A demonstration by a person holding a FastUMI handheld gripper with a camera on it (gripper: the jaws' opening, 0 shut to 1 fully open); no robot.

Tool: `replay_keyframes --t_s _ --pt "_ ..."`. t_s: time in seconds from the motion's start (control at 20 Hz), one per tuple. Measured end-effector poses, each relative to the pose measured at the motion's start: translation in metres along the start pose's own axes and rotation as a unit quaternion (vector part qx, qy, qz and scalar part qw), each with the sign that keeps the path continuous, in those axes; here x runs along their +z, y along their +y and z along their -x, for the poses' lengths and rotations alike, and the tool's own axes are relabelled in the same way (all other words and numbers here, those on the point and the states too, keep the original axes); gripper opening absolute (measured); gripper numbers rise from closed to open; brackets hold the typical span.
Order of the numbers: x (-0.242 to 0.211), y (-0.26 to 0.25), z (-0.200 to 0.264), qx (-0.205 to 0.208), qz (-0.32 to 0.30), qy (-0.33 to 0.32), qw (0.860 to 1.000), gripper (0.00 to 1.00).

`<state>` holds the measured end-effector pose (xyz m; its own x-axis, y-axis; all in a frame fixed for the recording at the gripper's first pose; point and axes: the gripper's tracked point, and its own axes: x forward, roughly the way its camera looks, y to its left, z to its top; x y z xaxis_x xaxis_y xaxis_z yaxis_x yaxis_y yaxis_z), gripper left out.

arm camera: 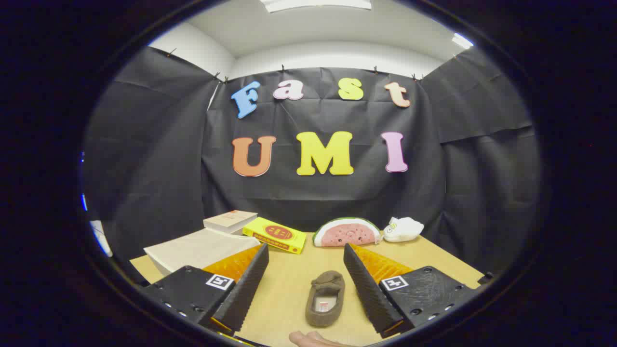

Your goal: Open the storage box then place both shoes into the box .Put the left shoe in first, then the right shoe, with the right side of both shoes facing outward in a uniform manner.

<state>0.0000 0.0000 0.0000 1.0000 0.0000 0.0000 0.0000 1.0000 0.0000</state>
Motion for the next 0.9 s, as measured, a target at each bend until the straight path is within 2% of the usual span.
replay_keyframes --t_s 0.2,0.3,0.65,0.9 --pt "0.023 0.010 0.009 0.006 0.001 -0.039 0.999 0.95" --pt "0.019 -0.004 0.011 -0.019 0.011 -0.028 0.999 0.95" --pt "0.020 -0.005 0.007 -0.029 -0.008 -0.005 1.000 0.95" --pt "0.016 0.005 -0.005 0.001 -0.033 0.001 0.999 0.95"
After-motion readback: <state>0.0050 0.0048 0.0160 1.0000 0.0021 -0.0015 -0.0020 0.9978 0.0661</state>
